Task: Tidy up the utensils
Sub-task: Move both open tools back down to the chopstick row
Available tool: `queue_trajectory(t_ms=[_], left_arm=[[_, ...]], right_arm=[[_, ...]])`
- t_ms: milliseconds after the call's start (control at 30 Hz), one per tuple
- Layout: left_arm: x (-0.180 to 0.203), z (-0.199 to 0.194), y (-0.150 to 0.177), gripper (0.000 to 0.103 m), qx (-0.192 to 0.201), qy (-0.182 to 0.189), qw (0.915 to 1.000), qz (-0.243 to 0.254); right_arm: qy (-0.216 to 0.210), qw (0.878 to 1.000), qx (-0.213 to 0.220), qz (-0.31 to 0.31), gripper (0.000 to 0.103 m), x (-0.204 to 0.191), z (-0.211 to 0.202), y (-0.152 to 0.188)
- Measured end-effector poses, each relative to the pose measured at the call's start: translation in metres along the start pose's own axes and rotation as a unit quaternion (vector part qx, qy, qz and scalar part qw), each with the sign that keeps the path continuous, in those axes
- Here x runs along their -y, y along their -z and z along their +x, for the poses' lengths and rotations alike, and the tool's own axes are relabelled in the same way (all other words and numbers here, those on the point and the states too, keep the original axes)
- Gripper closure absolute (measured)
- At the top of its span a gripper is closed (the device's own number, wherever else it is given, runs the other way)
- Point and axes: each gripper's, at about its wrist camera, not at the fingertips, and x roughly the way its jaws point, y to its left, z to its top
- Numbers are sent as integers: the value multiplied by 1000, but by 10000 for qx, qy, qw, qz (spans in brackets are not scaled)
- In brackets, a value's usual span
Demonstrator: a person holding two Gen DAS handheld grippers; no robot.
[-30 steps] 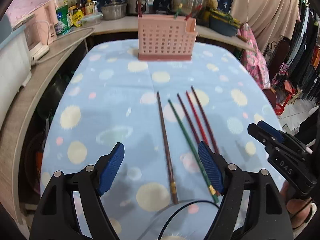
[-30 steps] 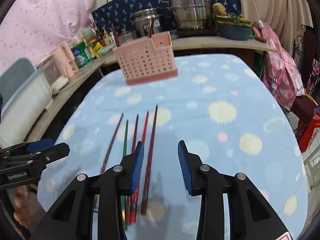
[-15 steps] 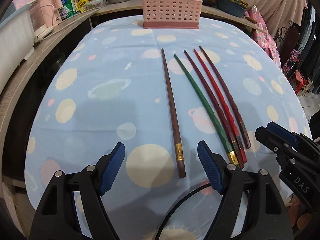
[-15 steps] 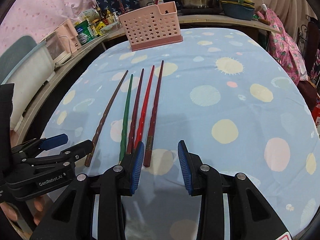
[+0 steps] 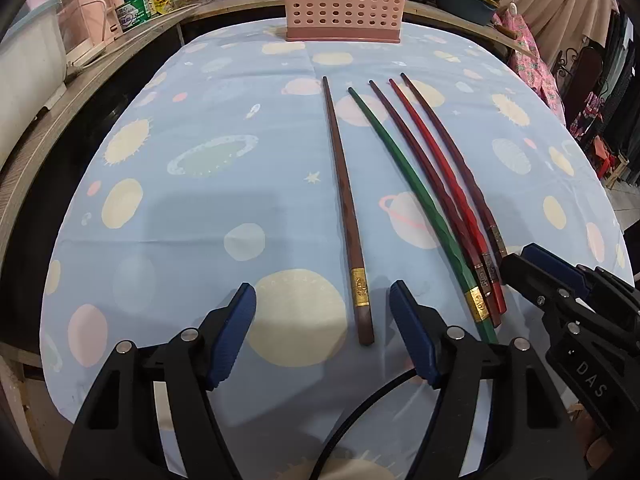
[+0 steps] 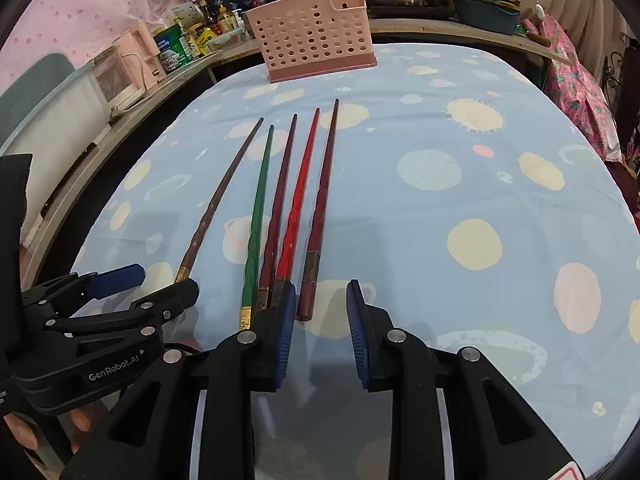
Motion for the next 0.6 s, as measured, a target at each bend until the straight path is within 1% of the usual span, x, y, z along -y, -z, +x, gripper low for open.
queue_trajectory(t_ms=[167, 433, 533, 600], left_arm=[[1, 1, 0, 38, 11, -35, 10000, 25], [1, 0, 0, 41, 17, -51, 10000, 47], [2, 0, 0, 46, 20, -49, 10000, 54], [3, -1, 0, 54, 21, -41, 10000, 72]], right_arm=[[50, 10000, 31, -46, 79, -1, 0, 1], [222, 9996, 85, -148, 87, -2, 1, 2], [261, 9995, 94, -147, 90, -1, 1, 2], [276, 9995, 96, -143, 93, 0, 2, 2]])
